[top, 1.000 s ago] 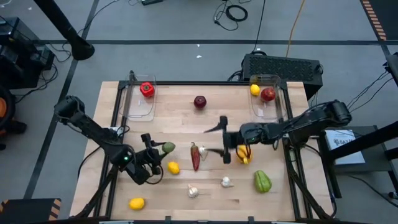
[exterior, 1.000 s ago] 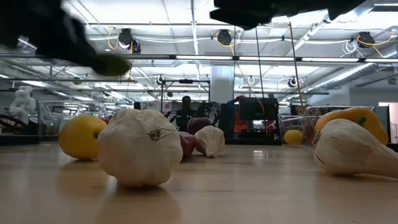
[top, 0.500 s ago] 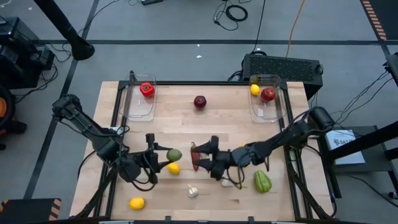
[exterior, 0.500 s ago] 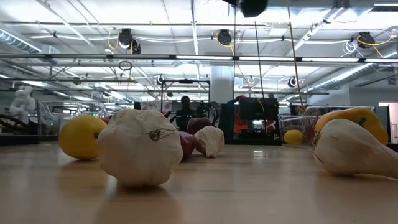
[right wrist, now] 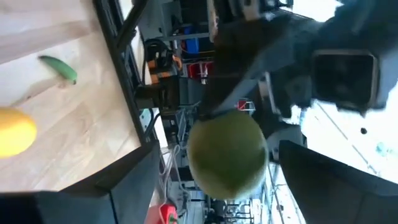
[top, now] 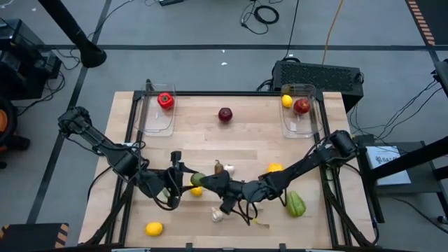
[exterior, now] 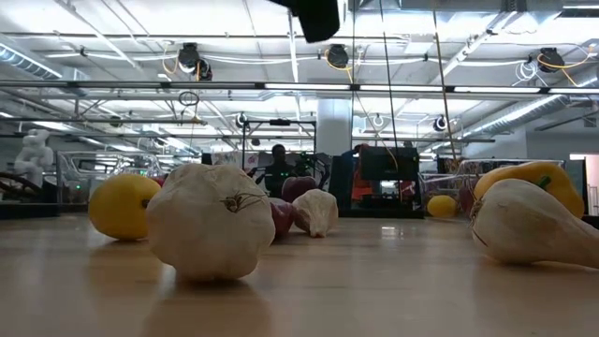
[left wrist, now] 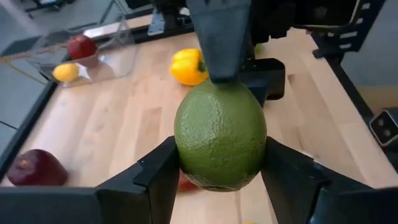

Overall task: Sort produce into baskets
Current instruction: Put the lime into the right transparent bin

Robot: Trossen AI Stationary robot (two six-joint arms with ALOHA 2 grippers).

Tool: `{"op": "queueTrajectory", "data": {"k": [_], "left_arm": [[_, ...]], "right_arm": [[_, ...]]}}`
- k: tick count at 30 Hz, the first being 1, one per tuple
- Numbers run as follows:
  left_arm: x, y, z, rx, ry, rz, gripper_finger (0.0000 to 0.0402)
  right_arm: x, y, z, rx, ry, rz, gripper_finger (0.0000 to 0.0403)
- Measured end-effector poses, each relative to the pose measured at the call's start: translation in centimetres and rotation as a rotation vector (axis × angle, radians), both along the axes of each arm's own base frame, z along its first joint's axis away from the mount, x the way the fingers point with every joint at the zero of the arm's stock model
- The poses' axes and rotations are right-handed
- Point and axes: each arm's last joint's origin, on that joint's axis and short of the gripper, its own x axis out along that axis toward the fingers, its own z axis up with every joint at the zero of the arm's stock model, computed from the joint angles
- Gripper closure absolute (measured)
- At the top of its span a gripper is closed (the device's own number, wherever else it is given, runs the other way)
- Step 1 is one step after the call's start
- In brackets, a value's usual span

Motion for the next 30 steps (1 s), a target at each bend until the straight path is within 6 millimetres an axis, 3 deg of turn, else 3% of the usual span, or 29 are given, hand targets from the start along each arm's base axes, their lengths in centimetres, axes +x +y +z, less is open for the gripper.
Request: {"op": "queueTrajectory", "data": {"k": [7,22,30], "left_arm": [[0.23,0.22,-0.05,-0.037,0.023,-0.037,0.0196],[0.36,0.47,-0.09,-0.036,0.027,-0.028,0.0196],[0.46,0.66,-0.1,-0.048,0.024,-0.006,0.0196]], "right_arm": [[0.57,-0.42,-0.13,-0.007,0.001,-0.014,0.0109],[0.68,-0.7,-0.17,0.014,0.0,-0.021,0.0199],[0.68,-0.71,-0.16,0.028,-0.003,-0.025,0.0207]]}}
